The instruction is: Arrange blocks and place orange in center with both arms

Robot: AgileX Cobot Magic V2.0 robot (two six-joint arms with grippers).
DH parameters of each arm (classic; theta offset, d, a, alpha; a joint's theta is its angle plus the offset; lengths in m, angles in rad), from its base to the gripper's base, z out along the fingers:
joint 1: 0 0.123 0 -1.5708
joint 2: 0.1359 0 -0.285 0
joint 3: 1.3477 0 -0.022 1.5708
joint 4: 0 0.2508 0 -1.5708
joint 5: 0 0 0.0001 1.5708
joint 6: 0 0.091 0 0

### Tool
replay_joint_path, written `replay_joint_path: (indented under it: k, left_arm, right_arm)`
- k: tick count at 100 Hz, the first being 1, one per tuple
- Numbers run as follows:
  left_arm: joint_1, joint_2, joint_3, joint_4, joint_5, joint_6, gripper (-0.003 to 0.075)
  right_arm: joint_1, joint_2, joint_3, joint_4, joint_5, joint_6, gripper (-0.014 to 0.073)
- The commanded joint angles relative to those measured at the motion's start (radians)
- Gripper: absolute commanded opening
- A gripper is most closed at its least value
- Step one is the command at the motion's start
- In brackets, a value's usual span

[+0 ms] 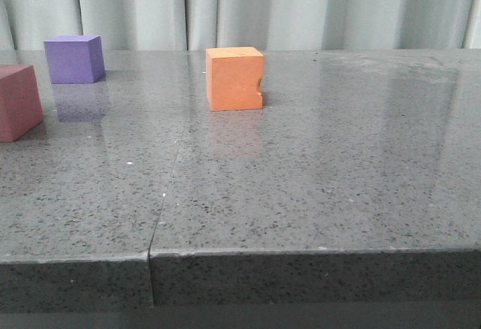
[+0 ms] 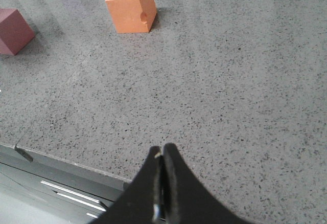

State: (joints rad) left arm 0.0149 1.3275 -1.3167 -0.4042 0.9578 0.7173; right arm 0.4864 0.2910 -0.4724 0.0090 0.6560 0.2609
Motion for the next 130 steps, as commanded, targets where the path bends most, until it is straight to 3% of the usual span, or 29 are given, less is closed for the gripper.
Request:
replay_joint_path:
  k: [1, 30, 61, 91, 130]
  left_arm:
    - [0.001, 0.034, -0.091, -0.098, 0.002, 0.111, 0.0659]
    - [-0.088, 0.185, -0.258, -0.164, 0.077, 0.31, 0.0659]
    - [-0.245, 0.303, -0.339, -0.16, 0.029, 0.313, 0.0659]
    - [-0.393, 0.427, -0.423, -0.063, -0.06, 0.315, 0.0659]
    - [-0.468, 0.557, -0.484, -0.06, -0.133, 0.315, 0.0659]
  right_arm:
    - [-0.002, 0.008, -0.023, -0.009, -0.072, -0.011, -0.0069]
    - [-0.002, 0.008, -0.023, -0.009, -0.072, -0.011, -0.0069]
    - [-0.002, 0.008, -0.023, -0.009, -0.072, -0.011, -0.0069]
    - [-0.002, 0.008, -0.023, -0.009, -0.072, -0.011, -0.0069]
    - [-0.002, 0.008, -0.023, -0.009, -0.072, -0.011, -0.0069]
